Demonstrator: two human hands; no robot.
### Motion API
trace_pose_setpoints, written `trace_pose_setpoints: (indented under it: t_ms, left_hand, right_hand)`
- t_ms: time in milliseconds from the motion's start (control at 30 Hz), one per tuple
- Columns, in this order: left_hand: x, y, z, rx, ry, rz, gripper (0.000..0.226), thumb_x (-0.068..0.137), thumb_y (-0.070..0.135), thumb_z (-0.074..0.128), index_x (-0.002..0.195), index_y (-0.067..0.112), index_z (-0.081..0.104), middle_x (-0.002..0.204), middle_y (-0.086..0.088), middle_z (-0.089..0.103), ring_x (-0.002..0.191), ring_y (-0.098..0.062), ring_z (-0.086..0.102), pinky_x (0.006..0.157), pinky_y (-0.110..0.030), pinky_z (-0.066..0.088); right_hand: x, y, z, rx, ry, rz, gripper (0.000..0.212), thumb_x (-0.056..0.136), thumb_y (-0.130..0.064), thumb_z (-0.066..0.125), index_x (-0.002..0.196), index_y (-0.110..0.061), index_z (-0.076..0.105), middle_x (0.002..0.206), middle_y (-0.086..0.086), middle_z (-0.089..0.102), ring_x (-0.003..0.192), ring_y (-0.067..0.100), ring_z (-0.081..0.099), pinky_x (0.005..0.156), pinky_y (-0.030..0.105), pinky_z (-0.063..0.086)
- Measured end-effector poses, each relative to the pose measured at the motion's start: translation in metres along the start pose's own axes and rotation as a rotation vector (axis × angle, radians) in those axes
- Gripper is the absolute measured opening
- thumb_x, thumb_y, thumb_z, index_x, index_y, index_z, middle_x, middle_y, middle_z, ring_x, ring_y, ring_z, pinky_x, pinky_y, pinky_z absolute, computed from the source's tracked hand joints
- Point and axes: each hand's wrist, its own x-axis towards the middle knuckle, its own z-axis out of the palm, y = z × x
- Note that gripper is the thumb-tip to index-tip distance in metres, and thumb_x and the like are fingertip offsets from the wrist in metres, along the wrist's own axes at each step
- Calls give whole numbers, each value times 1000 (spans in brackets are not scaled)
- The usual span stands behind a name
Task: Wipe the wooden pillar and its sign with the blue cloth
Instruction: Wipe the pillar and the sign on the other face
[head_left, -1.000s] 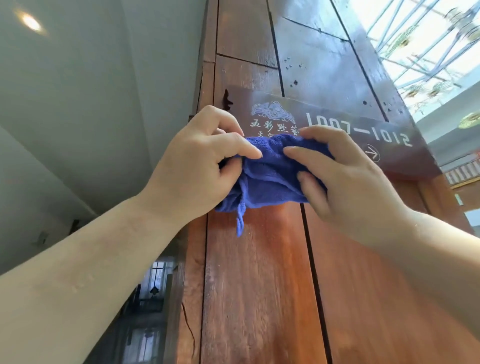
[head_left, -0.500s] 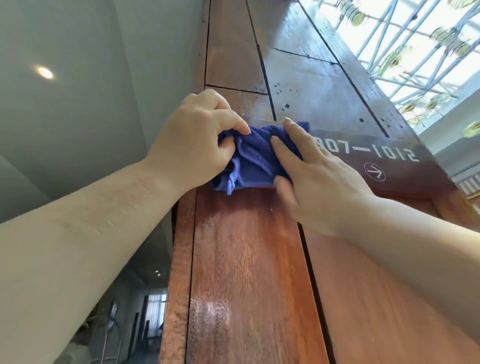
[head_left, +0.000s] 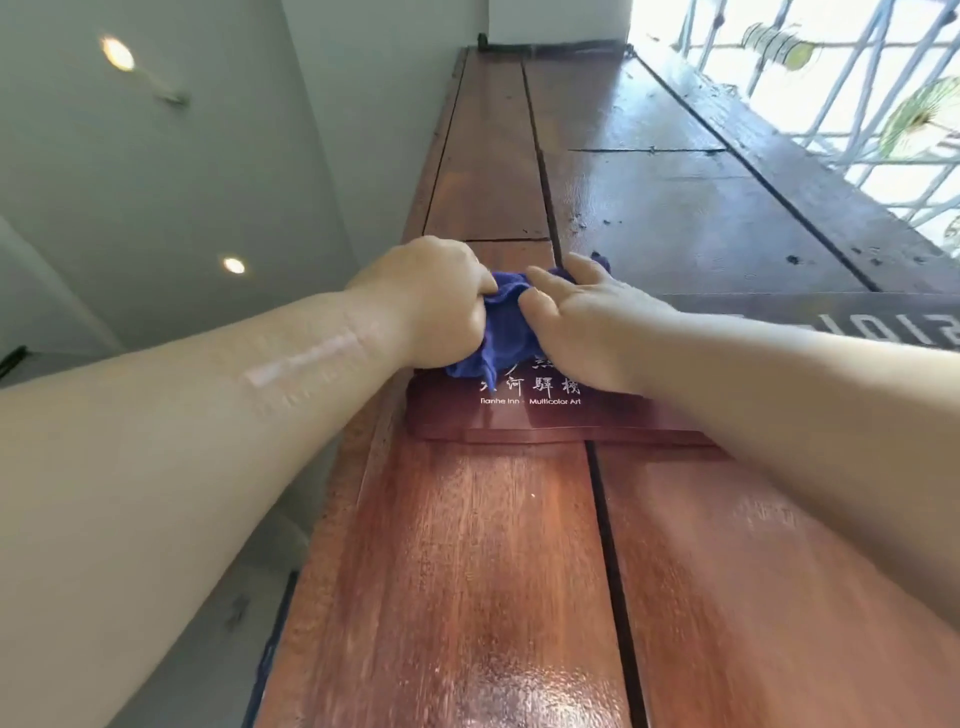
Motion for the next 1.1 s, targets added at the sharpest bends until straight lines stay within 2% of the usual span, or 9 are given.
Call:
trace_pose_setpoints:
  t_ms: [67,167,333,433,567,633,733,900,1100]
  left_hand:
    - [-4,6,3,-131,-99,-108,46,92,34,27,123,18,57,136,-4,53,126,-25,45,105,-35,36]
    - [3,9,9,-333,-174,-183,50,100,35,25,144,13,30,155,-4,25,142,-18,22,110,-30,18]
    - [17,12,29,-262,-105,-211,50,96,36,27,139,11,33,149,-13,32,137,-28,29,110,-41,26]
    - [8,9,35,-247,-39,-114,54,97,35,28,145,11,25,152,-7,28,142,-23,19,114,-37,19]
    - [-30,11,32,-270,-7,45,40,92,34,29,120,12,46,127,-2,48,128,-27,37,105,-30,27]
    - [-59,13,32,-228,-66,78,64,89,43,25,147,17,22,155,1,21,144,-12,9,112,-19,5]
    - [-96,15,31,-191,-110,151,79,79,58,12,150,27,-3,157,14,-8,140,5,-16,108,-11,-12]
    - [-56,9,27,-197,-142,33,63,96,47,21,150,20,2,160,3,-1,145,-6,-7,116,-27,-7]
    - [16,-4,24,-94,-181,-133,56,101,33,18,149,6,4,160,-11,4,146,-22,1,117,-41,-1]
  right_hand:
    - [1,0,7,-9,-24,32,50,94,-35,20,143,-25,22,155,8,8,139,38,17,112,51,19]
    - [7,2,6,-9,-21,5,55,97,-38,24,149,-23,13,157,8,0,142,37,11,113,53,17]
    - [19,8,7,68,-17,73,60,94,-41,20,150,-26,5,158,3,0,144,34,10,115,47,17]
    - [11,9,13,-1,41,-11,50,92,-39,21,140,-23,27,156,6,8,140,36,15,111,52,21]
    - [-30,4,22,64,146,-68,46,95,-44,26,136,-23,33,151,4,19,137,31,25,103,41,29]
    - [-63,-4,31,60,167,-93,51,94,-47,24,140,-26,23,153,0,13,140,26,20,111,38,21]
    - [-101,-13,37,44,211,-145,48,95,-45,21,140,-27,18,150,-4,8,139,24,16,118,37,10]
    - [-74,-15,29,52,124,-82,50,96,-37,9,140,-19,24,156,5,-1,144,28,2,118,44,8]
    - [10,-7,10,-16,35,-14,42,99,-23,23,136,-10,36,154,17,13,140,39,12,112,53,20]
